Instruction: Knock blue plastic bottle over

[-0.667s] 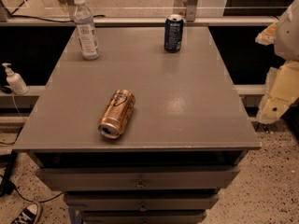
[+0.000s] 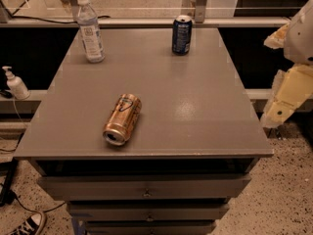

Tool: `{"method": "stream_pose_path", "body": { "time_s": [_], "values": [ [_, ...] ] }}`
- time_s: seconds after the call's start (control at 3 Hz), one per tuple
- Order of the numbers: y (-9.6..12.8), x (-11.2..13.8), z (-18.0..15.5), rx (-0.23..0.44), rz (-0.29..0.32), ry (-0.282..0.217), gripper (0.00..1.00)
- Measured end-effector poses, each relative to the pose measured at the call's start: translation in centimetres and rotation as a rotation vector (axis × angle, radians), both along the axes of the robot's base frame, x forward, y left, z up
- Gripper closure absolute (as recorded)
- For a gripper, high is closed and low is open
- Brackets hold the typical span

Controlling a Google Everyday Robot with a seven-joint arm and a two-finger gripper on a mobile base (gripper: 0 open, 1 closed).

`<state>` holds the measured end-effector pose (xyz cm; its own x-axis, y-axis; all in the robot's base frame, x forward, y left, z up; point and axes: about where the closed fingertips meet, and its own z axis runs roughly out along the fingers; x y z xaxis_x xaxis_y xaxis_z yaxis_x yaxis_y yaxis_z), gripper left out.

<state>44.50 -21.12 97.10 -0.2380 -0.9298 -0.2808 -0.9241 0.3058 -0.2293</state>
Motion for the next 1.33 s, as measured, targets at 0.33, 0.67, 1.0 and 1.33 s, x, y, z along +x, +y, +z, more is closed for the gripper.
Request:
{"method": "stream_pose_path", "body": {
  "time_s": [0.33,0.67,1.0,1.33],
  "values": [
    [2.9,2.8,-1.5,0.156,-0.013,-0.021,0.0],
    [7.4,7.2,-1.9,0.318,0.012,-0.07,0.0],
    [13.5,11.1,-1.6,0.478,0.06,-0.124,0.0],
    [19.7,14.0,-0.1,0.635,0.064,-0.192,0.0]
  ]
}}
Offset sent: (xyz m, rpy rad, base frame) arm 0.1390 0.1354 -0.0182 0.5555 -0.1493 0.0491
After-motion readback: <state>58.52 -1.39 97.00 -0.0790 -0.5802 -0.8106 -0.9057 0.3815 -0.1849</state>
